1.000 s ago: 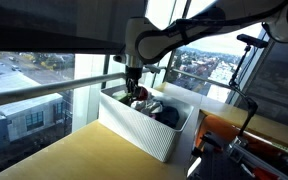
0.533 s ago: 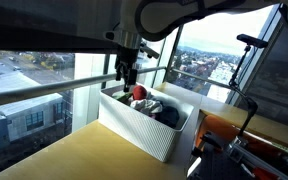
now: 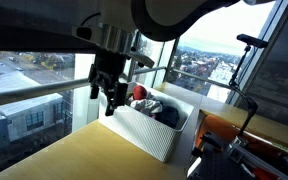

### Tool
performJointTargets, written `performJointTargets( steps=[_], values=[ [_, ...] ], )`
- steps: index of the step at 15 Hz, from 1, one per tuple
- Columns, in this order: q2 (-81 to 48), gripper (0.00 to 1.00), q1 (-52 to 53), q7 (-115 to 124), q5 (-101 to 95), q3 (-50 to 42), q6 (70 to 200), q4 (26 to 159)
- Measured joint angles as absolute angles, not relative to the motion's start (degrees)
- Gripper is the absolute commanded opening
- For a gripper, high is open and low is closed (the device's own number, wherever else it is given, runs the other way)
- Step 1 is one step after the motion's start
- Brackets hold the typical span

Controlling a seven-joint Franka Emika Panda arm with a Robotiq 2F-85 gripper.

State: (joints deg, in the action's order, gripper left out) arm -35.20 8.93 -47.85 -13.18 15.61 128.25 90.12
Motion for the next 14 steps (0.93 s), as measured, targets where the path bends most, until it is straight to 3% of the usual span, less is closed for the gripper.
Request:
performJointTargets(
  steps=[14],
  values=[
    [-35.8,1.0,7.2,-71.1,7.5,28.6,148.1,102.5]
  ],
)
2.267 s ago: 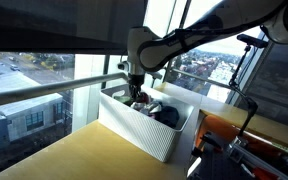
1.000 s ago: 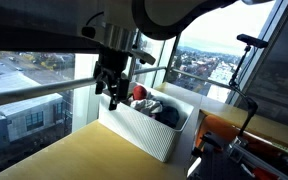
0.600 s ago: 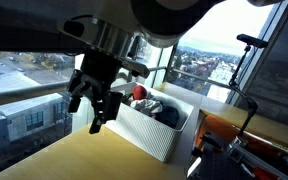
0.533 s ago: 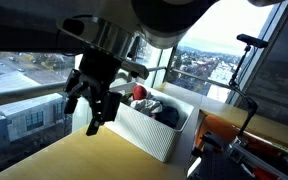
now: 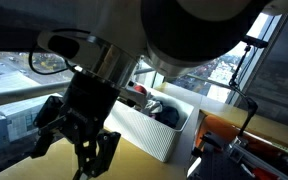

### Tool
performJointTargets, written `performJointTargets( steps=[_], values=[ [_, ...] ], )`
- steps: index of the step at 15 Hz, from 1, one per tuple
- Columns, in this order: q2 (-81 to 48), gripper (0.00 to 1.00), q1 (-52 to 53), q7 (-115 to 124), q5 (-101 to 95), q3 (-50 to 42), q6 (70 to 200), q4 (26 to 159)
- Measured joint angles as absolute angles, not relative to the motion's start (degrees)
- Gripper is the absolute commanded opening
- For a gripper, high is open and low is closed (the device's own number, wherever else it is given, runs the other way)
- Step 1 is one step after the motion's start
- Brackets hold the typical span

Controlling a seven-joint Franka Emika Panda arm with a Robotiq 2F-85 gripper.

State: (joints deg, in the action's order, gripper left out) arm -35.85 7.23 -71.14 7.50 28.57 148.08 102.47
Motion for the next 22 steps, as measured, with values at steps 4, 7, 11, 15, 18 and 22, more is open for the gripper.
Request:
performJointTargets(
  steps=[4,7,11,15,18,22],
  values=[
    [-40.3,1.0,11.7,-71.1,5.9,28.4,153.1,102.1],
    [-44.3,1.0,14.8,-70.7,2.4,27.4,154.7,99.2],
    [-51.1,1.0,17.8,-69.3,-2.3,23.7,154.5,91.1],
    [-58.0,1.0,18.6,-68.6,-3.3,21.9,149.7,80.2],
    [-62.2,1.0,19.7,-66.8,-3.3,21.2,141.7,71.7],
    [-68.6,1.0,22.8,-64.1,-3.3,18.7,132.6,60.9]
  ],
)
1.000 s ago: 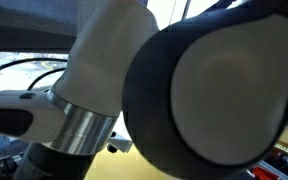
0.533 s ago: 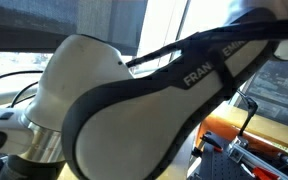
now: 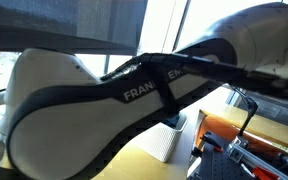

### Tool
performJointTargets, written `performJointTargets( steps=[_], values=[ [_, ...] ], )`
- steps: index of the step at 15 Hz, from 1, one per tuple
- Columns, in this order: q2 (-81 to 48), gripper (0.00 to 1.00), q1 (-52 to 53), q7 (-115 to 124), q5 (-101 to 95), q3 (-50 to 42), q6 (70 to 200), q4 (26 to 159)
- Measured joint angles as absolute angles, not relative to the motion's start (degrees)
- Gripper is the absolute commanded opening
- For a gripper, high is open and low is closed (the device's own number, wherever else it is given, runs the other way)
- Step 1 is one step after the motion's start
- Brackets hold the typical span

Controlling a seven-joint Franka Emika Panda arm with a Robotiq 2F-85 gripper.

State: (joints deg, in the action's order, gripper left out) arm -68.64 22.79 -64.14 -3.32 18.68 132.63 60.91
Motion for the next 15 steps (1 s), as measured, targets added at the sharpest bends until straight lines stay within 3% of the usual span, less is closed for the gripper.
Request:
performJointTargets(
  steps=[1,2,3,11,13,15],
  values=[
    [-70.5,1.0,23.4,-63.7,-3.3,18.1,130.9,58.3],
    [-72.3,0.75,24.0,-63.4,-3.3,17.7,129.4,55.6],
    [-73.8,0.74,24.3,-63.1,-3.3,17.6,128.0,53.1],
    [-77.5,0.12,23.9,-60.9,-3.3,16.5,118.6,43.0],
    [-76.3,0.0,22.3,-60.8,-3.3,15.3,117.7,43.3],
    [-74.7,0.0,20.1,-60.8,-3.3,13.7,117.4,44.3]
  ],
)
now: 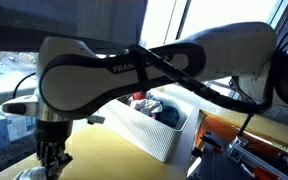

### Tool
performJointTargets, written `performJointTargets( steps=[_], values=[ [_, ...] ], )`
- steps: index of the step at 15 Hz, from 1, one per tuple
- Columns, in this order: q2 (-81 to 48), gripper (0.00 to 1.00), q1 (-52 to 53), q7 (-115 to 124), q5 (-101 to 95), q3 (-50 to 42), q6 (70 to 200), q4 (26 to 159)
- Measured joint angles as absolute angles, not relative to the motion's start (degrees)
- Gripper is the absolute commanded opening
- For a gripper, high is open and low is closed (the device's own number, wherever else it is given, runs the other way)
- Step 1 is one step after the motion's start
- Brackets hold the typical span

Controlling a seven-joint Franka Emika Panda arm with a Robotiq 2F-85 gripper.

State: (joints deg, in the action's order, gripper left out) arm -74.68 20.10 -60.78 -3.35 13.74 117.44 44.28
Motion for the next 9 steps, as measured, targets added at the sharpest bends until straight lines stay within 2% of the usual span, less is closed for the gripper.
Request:
performJointTargets(
  steps=[9],
  values=[
    [-56.5,0.02,10.9,-57.5,-3.3,9.2,119.6,62.4]
  ],
)
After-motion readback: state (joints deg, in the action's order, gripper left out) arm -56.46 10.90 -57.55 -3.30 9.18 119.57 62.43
